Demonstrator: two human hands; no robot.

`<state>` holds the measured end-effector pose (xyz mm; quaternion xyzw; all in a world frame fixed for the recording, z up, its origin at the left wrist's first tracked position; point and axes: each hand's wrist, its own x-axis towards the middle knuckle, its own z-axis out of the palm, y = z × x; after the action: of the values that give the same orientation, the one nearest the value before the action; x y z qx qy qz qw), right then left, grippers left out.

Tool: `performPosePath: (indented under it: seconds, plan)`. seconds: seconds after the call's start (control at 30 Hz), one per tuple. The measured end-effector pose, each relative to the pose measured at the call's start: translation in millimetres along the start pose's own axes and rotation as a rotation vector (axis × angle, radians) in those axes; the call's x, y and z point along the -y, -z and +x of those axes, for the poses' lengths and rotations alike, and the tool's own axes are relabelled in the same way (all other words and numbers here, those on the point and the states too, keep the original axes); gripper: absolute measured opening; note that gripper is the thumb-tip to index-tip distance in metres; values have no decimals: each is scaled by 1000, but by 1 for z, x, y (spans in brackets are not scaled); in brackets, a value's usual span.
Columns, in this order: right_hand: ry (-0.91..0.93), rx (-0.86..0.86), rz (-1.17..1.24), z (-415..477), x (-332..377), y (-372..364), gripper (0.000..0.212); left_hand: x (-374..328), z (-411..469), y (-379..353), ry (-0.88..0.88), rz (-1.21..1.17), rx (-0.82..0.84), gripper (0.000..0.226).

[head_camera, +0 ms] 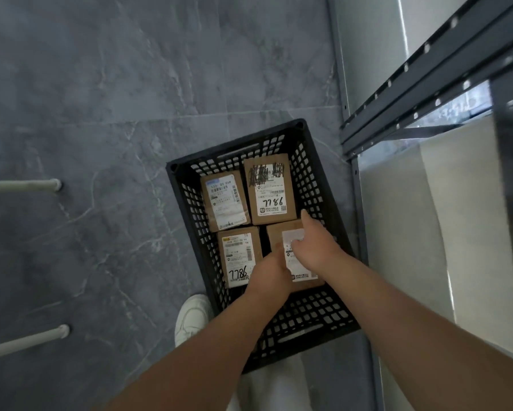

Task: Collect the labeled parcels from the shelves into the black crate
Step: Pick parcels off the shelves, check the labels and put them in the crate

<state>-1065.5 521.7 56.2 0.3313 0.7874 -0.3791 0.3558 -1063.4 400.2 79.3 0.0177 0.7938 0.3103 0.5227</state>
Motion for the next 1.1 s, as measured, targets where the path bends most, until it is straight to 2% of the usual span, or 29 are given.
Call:
performPosePath:
  seconds: [0.1, 0.2, 0.37, 0.57, 0.67, 0.8, 0.97, 1.1]
  plan:
    - [96, -19, -51, -49, 45, 48, 79, -50, -38, 40, -55, 2, -118, 43]
    - [217, -98, -130, -100, 101, 113, 79, -126, -87, 95, -181, -34, -265, 37]
    - [307, -428, -309, -214, 205, 250, 76, -262, -201, 200, -402, -54, -474, 45]
    - [467, -793, -391, -416, 300, 376, 74, -392, -373, 299, -674, 236, -813, 51]
    - [534, -952, -400, -510, 334, 418, 76, -456, -466, 323, -813, 259, -988, 50]
    - [642, -1187, -422, -599, 367, 469, 77, -517, -554, 341, -1024, 407, -1199, 54]
    - [685, -1360, -346, -694, 389, 513, 71, -574, -630, 356, -1129, 514, -1365, 60]
    - [669, -1479, -328, -735, 399, 529, 72, -604, -668, 363, -1206, 587, -1430, 61]
